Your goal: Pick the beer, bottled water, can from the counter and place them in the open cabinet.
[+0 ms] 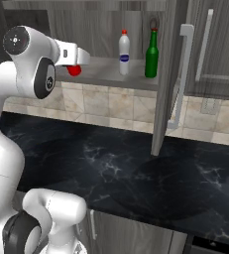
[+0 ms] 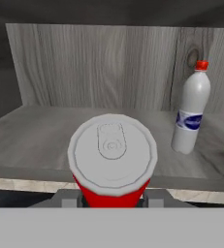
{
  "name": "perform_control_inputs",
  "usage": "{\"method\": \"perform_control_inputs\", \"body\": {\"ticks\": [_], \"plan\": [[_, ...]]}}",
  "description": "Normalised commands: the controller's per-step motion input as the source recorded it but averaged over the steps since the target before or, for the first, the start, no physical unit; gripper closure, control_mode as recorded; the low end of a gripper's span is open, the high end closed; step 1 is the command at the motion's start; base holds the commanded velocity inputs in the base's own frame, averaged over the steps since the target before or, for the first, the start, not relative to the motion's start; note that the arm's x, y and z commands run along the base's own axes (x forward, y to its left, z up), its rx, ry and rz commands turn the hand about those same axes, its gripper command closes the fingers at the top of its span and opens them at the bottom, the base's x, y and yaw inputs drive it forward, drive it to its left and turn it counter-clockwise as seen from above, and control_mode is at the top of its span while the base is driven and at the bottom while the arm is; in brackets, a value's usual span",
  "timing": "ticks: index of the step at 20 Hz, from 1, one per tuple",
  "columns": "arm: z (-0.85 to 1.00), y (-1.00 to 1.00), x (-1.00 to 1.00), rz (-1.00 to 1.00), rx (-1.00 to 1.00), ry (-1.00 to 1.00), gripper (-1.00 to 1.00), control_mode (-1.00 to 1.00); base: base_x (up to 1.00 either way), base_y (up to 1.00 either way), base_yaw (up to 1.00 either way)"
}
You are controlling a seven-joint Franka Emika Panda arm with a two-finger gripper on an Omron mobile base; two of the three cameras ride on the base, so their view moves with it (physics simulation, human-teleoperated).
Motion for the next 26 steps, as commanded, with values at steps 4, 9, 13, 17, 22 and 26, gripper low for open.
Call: {"method": "perform_control_inputs", "body": {"ticks": [4,9,13,17,22,26], "plan": [[-0.07,0.00,0.26,0.00,0.00,0.00,1.00,-1.00,0.00,0.00,0.00],[-0.12,0.02,0.18,0.00,0.00,0.00,1.00,-1.00,0.00,0.00,0.00],[-0.09,0.00,0.13,0.00,0.00,0.00,1.00,-1.00,0.00,0.00,0.00],[-0.05,0.00,0.17,0.00,0.00,0.00,1.00,-1.00,0.00,0.00,0.00],[-0.05,0.00,0.33,0.00,0.00,0.00,1.00,-1.00,0.00,0.00,0.00],[-0.06,0.00,0.38,0.00,0.00,0.00,1.00,-1.00,0.00,0.00,0.00]]}}
